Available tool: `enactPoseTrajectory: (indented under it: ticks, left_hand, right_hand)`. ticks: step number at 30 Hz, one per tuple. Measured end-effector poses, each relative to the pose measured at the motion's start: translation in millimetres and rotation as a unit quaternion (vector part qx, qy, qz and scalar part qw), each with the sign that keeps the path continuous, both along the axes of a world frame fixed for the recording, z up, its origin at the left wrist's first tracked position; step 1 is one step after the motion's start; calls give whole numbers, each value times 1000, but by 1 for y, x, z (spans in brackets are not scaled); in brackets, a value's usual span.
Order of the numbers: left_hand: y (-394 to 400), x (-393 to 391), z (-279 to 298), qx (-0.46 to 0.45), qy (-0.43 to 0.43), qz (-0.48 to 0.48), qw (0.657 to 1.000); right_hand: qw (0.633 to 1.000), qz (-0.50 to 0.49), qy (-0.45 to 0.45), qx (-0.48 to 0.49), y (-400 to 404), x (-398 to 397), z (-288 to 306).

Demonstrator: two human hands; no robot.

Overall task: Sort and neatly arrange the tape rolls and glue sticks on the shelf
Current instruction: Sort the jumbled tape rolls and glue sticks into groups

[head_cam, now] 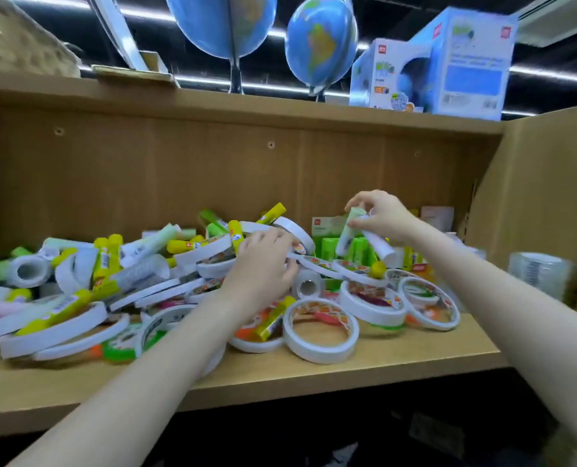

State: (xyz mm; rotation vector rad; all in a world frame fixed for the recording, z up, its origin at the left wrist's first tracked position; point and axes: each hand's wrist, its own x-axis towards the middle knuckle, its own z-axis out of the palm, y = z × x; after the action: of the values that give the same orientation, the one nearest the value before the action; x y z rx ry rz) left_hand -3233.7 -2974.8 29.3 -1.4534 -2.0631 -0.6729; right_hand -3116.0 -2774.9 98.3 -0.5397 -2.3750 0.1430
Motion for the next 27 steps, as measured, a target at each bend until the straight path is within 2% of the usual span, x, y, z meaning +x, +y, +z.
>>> enactPoseTrajectory:
  ticks: [6, 8, 10, 13, 17, 21, 24, 27]
  left_hand:
    - [26, -4, 2, -9, 11, -11, 1000]
    - [34, -4, 5, 0, 14, -29, 999]
    - [44, -2, 9, -12, 22, -53, 998]
    - [64, 3, 14, -58, 23, -65, 996]
    - [83, 4, 15, -127, -6, -62, 990]
    - [88, 2, 12, -135, -4, -60, 989]
    - [90, 3, 12, -114, -5, -67, 991]
    - [92, 4, 12, -87, -3, -72, 994]
  right_hand:
    - [994, 11, -94, -51, 27, -21, -11]
    - [996, -1, -56, -66, 36, -14, -6]
    - [994, -16, 33, -103, 47, -3, 0]
    - [980, -92, 113, -133, 64, 11, 6]
    - [964, -130, 119, -201, 80, 9, 4]
    - [956, -113, 112, -244, 94, -1, -5]
    - [966, -113, 90, -213, 101, -2, -11]
    - [974, -123, 104, -157, 109, -2, -14]
